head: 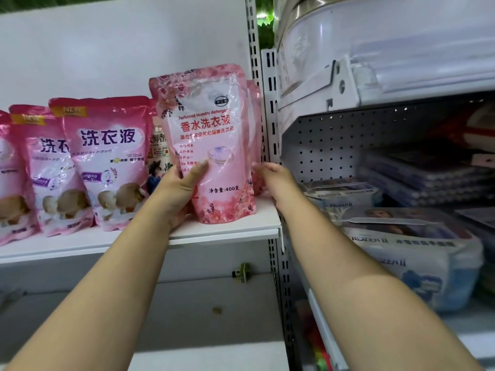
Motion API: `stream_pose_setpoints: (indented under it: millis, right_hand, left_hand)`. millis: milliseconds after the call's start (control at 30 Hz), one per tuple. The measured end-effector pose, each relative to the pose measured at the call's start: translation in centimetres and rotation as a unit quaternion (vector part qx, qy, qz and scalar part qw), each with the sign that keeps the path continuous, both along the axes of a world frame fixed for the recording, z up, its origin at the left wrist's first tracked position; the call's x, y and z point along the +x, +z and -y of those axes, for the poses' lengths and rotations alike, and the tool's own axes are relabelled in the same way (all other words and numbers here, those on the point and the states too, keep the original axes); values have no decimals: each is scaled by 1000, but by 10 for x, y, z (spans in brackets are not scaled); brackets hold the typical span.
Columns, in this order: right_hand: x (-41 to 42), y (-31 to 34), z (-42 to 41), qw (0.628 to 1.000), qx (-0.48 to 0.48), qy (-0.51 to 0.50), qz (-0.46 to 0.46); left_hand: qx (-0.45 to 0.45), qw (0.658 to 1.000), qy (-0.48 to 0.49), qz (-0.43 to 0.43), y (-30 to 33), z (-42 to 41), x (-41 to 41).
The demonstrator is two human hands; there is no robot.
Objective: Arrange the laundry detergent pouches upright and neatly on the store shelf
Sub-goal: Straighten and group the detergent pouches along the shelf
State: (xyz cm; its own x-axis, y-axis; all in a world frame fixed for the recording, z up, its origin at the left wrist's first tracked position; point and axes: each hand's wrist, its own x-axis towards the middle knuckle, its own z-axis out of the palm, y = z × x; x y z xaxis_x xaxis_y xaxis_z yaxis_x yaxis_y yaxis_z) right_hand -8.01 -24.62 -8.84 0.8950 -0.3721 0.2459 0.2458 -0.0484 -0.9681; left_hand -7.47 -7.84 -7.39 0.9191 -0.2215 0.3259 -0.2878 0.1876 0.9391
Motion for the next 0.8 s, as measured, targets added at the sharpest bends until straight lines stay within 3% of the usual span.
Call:
stream_pose_setpoints:
  millis: [100,167,367,667,800]
  right_hand:
    - [-21,1,-3,999,10,-12,46]
    - [-36,4,-7,997,19,39,67]
    - [-52,3,-15,987,-81,115,79]
    - [-53,1,-21,992,-53,83,81]
    - [-63,5,-26,986,-90,-27,134]
  left_hand:
    - [22,999,-1,27,-1,3,-3]
    - [25,999,-1,43,-3,5,-3]
    - [35,997,17,62,-1,6,-10]
    - [58,995,17,75,-5,3,-11]
    - [147,983,27,108,-5,-12,-16]
